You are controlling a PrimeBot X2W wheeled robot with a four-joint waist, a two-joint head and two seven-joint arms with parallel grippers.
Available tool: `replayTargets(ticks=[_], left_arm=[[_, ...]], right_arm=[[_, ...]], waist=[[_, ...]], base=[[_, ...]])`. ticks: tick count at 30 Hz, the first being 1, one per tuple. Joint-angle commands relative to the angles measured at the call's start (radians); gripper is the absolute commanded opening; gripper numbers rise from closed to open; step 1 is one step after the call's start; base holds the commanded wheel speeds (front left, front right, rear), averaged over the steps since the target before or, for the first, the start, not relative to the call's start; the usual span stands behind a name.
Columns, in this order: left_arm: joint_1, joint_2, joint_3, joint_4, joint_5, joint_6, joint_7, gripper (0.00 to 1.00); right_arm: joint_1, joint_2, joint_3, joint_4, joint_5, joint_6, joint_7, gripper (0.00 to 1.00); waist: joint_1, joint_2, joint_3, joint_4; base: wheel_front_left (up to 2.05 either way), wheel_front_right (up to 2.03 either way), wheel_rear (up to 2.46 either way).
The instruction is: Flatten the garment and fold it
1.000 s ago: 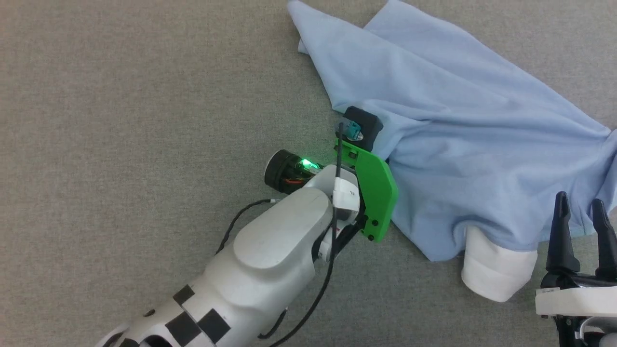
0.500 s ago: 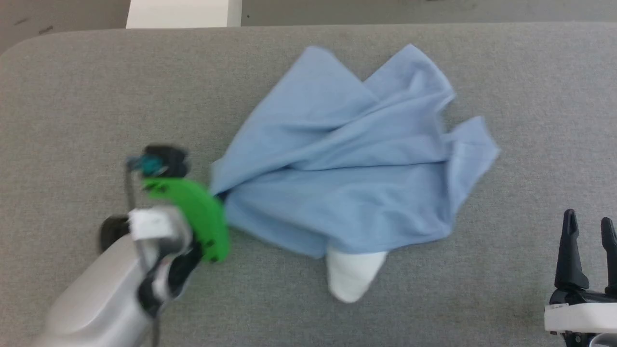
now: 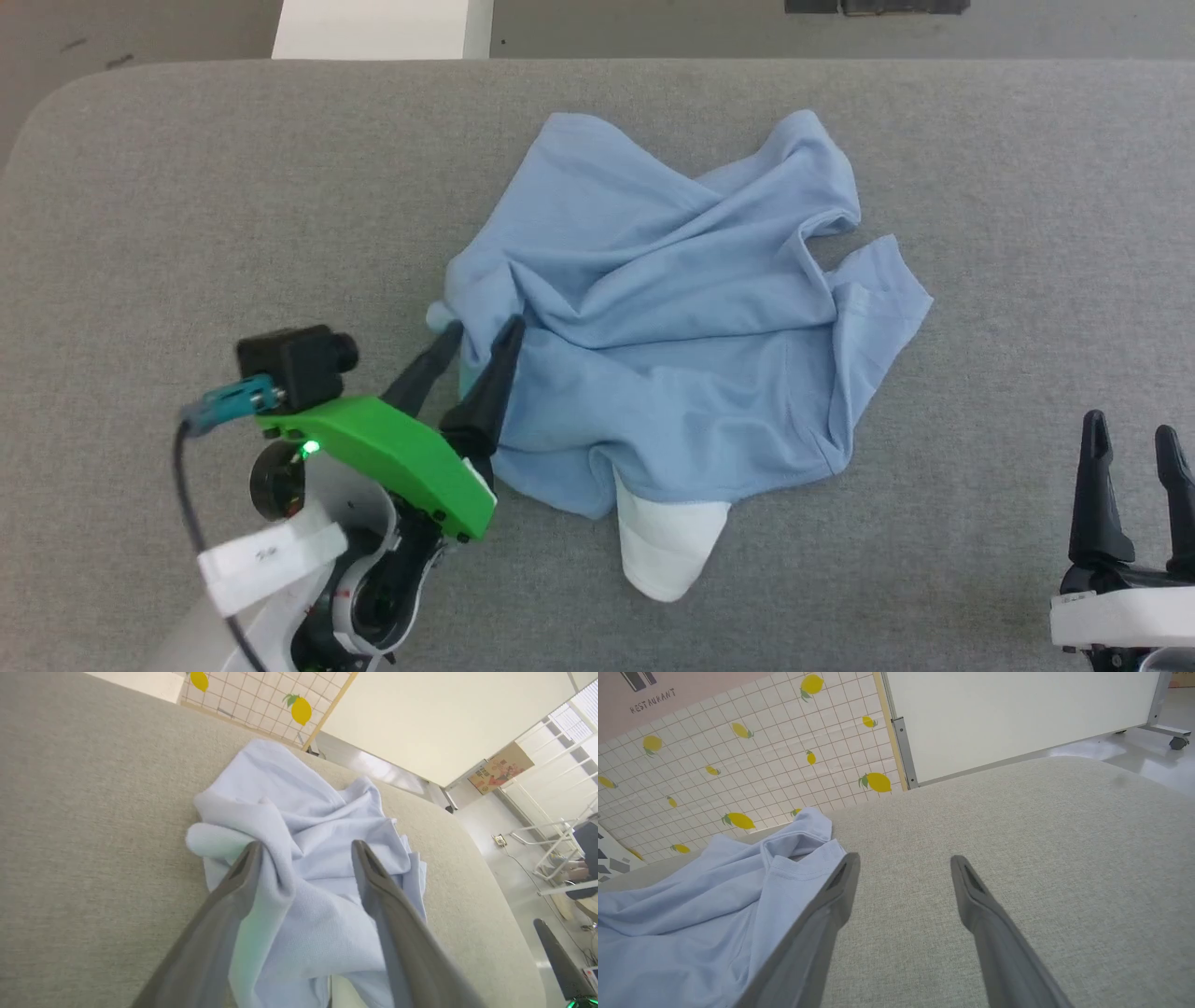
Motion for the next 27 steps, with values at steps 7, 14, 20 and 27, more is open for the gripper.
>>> replayTargets(ticks=[7, 14, 20, 27], left_arm=[[0.098, 0.018, 0.097, -0.086, 0.169, 0.087, -0.257, 1.00], [0.180, 0.005, 0.095, -0.037, 0.427, 0.131, -0.353, 1.00], [0.283, -0.156, 0.197, -0.043, 0.579, 0.095, -0.355, 1.00], [0.356, -0.281, 0.314, -0.017, 0.664, -0.043, -0.355, 1.00]], right_arm=[[0.009, 0.000, -0.009, -0.005, -0.006, -0.001, 0.007, 1.00], [0.014, 0.000, 0.001, -0.014, -0.009, -0.001, 0.007, 1.00], [0.020, 0.000, 0.001, -0.013, -0.010, -0.001, 0.008, 1.00], [-0.007, 0.000, 0.052, -0.032, -0.019, -0.001, 0.049, 1.00]], waist=[[0.0000, 0.0000, -0.032, 0.006], [0.0000, 0.0000, -0.049, 0.015], [0.0000, 0.0000, -0.061, 0.024], [0.0000, 0.0000, -0.062, 0.053]], base=[[0.00, 0.00, 0.00], [0.00, 0.00, 0.00], [0.00, 0.00, 0.00], [0.00, 0.00, 0.00]])
